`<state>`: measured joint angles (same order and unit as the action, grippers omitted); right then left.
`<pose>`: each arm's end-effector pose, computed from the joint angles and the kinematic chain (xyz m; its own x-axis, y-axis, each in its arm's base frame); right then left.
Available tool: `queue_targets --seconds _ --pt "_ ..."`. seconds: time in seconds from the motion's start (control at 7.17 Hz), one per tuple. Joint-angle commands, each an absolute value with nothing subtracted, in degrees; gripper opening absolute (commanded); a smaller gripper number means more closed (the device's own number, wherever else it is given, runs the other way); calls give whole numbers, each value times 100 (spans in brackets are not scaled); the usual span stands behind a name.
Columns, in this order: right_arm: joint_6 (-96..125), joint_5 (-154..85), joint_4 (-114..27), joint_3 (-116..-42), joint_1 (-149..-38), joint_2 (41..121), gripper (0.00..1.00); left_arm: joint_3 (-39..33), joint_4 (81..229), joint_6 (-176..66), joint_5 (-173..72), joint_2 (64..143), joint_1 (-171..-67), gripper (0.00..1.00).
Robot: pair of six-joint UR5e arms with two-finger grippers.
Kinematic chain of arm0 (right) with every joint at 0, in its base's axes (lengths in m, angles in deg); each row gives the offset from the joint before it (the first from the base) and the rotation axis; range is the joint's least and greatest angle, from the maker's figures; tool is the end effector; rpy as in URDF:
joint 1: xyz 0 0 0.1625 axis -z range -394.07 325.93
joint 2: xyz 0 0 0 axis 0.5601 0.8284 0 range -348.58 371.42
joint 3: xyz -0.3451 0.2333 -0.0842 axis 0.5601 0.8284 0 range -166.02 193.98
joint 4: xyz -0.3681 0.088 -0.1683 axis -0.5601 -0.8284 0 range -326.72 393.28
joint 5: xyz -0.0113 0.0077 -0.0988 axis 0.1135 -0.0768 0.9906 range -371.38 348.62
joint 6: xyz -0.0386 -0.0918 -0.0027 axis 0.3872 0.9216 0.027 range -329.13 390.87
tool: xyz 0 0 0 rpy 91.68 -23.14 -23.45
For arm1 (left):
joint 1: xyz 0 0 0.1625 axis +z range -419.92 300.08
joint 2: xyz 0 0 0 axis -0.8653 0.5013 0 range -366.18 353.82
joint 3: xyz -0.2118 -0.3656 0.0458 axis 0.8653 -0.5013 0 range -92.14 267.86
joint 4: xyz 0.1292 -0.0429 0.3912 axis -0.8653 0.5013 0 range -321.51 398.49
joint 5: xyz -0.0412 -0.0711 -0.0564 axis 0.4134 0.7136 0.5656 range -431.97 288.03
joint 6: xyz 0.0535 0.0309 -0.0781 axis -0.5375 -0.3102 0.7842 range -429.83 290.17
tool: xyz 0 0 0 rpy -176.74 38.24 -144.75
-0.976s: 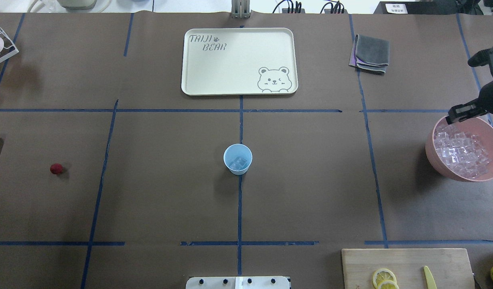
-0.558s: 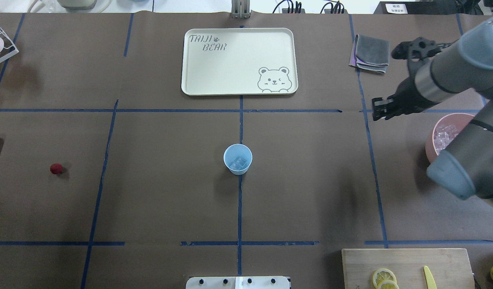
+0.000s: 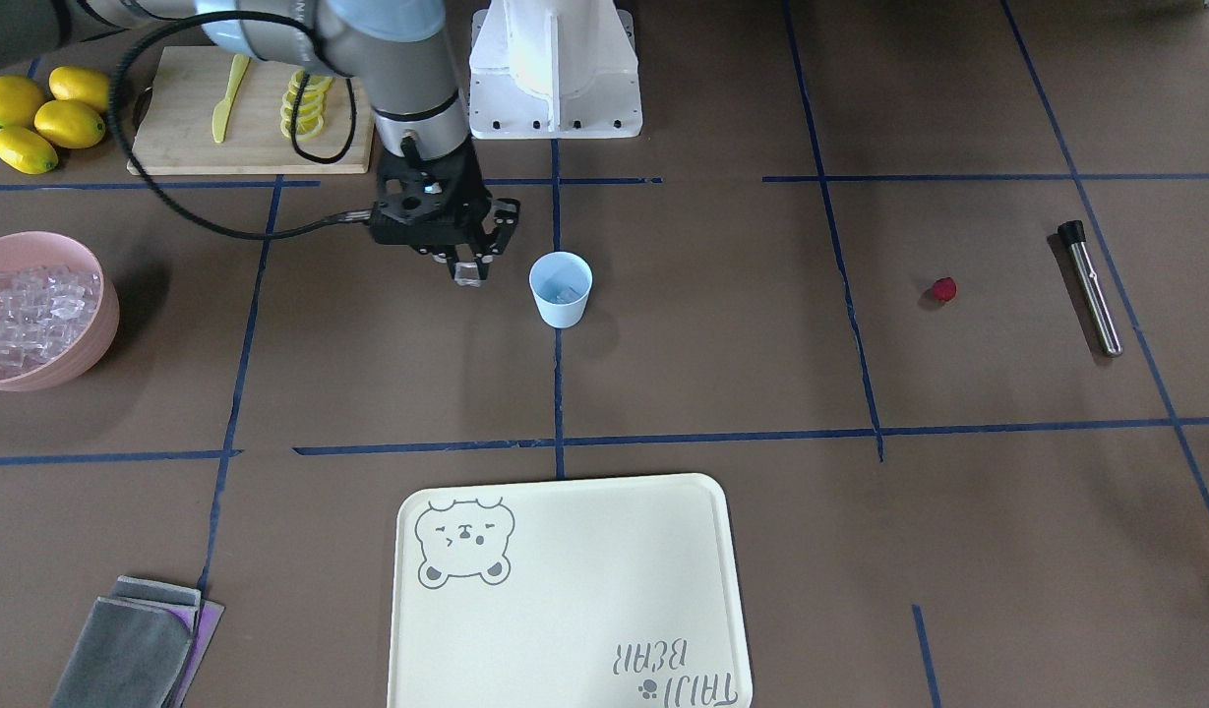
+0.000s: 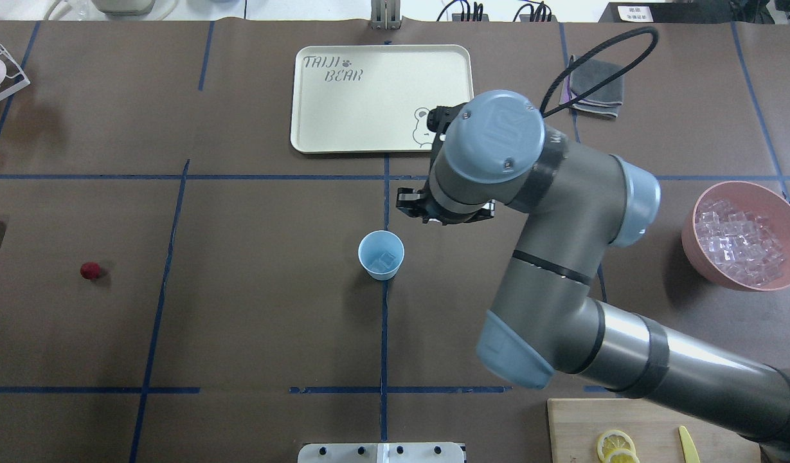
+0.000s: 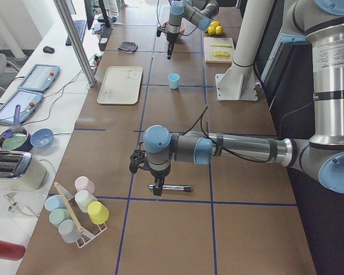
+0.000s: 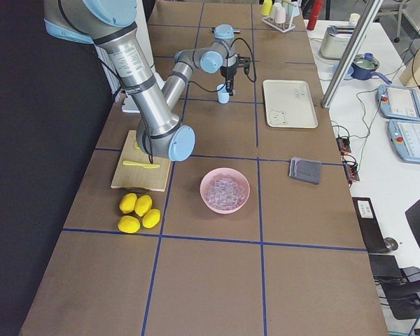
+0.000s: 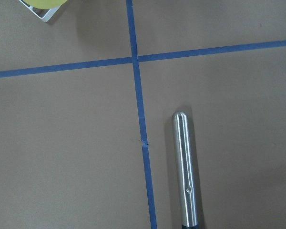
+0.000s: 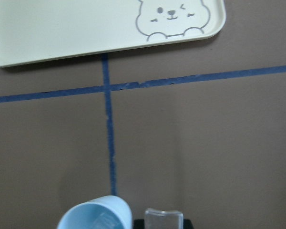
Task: Mash ice and strawberries in cup
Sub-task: 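Carry the ice cube with the right gripper over the cup and drop it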
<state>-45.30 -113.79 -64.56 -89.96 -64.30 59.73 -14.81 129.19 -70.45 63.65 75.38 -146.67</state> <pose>-0.4993 -0.4204 0.1475 0.6483 0.1076 0.7537 -0.2052 0.9780 0.0368 -0.0374 -0.4369 0.6148 0.6942 0.1116 -0.7111 -0.0639 0.9936 0.0937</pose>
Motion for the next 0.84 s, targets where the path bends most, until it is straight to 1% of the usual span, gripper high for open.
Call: queue_targets --seconds 0.0,0.14,0.28,0.42,0.7 --pt "-5042 -11105 -6481 -8369 -6114 5240 18 -1480 12910 -7045 6374 7538 -14666 100" --pt "-5086 -11105 -6481 -8253 -6061 5151 19 -1480 12910 -7045 6365 7538 -14666 100" --pt "-5069 -11105 -6481 -8252 -6052 5185 40 -1480 12910 -7045 6365 7538 -14658 100" --pt "-5061 -11087 -6481 -8278 -6035 5289 99 -1471 12910 -7045 6365 7538 -14666 100" --pt "-5060 -11087 -6481 -8278 -6026 5326 99 -1471 12910 -7045 6365 7538 -14658 100"
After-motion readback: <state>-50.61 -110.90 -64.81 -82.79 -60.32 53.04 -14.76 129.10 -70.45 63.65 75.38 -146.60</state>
